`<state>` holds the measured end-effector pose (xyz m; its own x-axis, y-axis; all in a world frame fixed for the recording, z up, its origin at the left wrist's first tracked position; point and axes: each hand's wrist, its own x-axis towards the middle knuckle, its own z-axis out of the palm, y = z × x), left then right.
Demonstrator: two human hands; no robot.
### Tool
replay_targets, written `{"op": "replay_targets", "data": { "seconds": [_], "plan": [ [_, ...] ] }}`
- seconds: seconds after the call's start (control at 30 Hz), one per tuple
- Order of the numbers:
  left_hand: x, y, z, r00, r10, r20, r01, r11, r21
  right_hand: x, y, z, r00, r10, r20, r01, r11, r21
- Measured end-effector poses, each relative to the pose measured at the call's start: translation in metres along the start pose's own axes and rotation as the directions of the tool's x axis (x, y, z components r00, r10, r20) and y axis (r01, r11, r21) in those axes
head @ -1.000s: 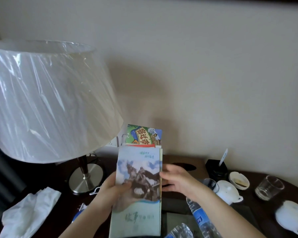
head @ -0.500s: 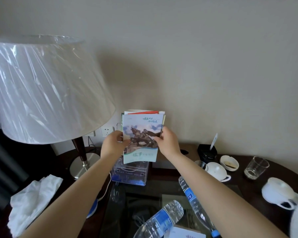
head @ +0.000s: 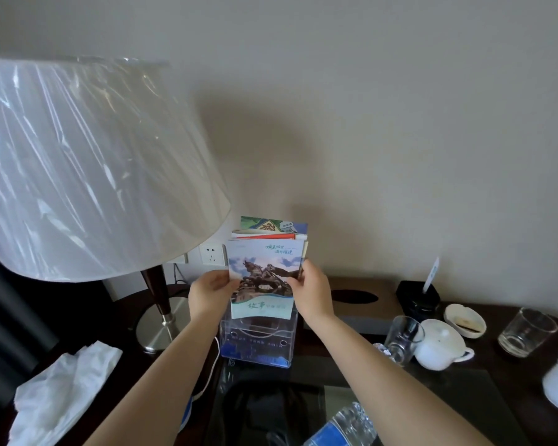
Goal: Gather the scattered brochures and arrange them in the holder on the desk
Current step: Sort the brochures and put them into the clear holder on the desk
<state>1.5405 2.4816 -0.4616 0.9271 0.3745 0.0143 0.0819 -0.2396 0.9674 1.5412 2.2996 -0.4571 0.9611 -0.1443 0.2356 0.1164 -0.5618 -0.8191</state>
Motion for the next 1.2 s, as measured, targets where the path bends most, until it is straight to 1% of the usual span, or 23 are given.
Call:
{"op": "replay_targets", "data": {
  "seconds": [0.2,0.3,0.37,0.47,0.53,0.57,0.73,0.87,0.97,1.07,1.13,1.2],
  "plan": [
    [0.01,-0.023,0.006,0.997,-0.048,0.062,0.045,0.997,0.059,-0.001,0.018,0.013,1.0,0.021,0.022,-0.019,0.995,-0.1],
    [0.013,-0.031,0.007,0.995,-0.061,0.082,0.049,0.989,0.141,-0.003,0.024,0.022,0.999,0.047,0.002,-0.046,0.986,-0.161],
    [0.014,-0.036,0.008,0.995,-0.068,0.068,0.053,0.978,0.201,-0.005,0.027,0.028,0.997,0.08,0.01,-0.077,0.981,-0.179],
    [0.015,-0.042,0.011,0.989,-0.146,0.03,0.138,0.974,0.179,-0.008,0.033,0.035,0.99,0.135,0.035,-0.126,0.973,-0.193],
    [0.016,-0.048,0.013,0.979,-0.2,0.039,0.191,0.967,0.166,-0.011,0.036,0.039,0.989,0.144,0.04,-0.132,0.968,-0.211],
    [0.015,-0.05,0.014,0.978,-0.204,0.052,0.191,0.963,0.188,-0.012,0.037,0.04,0.989,0.145,0.036,-0.134,0.966,-0.219],
    [0.013,-0.055,0.016,0.974,-0.2,0.109,0.154,0.931,0.331,-0.018,0.039,0.041,0.983,0.183,0.025,-0.172,0.957,-0.232],
    [0.011,-0.052,0.018,0.976,-0.194,0.102,0.143,0.916,0.374,-0.019,0.039,0.039,0.98,0.196,0.015,-0.189,0.96,-0.208],
    [0.009,-0.045,0.021,0.984,-0.156,0.091,0.107,0.91,0.401,-0.02,0.037,0.036,0.981,0.191,-0.006,-0.189,0.965,-0.181],
    [0.007,-0.042,0.024,0.981,-0.112,0.161,0.026,0.888,0.458,-0.021,0.036,0.035,0.984,0.179,-0.007,-0.177,0.965,-0.191],
    [0.008,-0.041,0.025,0.971,-0.109,0.212,-0.004,0.883,0.469,-0.022,0.037,0.034,0.986,0.166,0.01,-0.161,0.966,-0.201],
    [0.007,-0.041,0.025,0.967,-0.111,0.231,-0.015,0.877,0.481,-0.024,0.036,0.031,0.988,0.155,0.023,-0.148,0.973,-0.179]
  ]
}}
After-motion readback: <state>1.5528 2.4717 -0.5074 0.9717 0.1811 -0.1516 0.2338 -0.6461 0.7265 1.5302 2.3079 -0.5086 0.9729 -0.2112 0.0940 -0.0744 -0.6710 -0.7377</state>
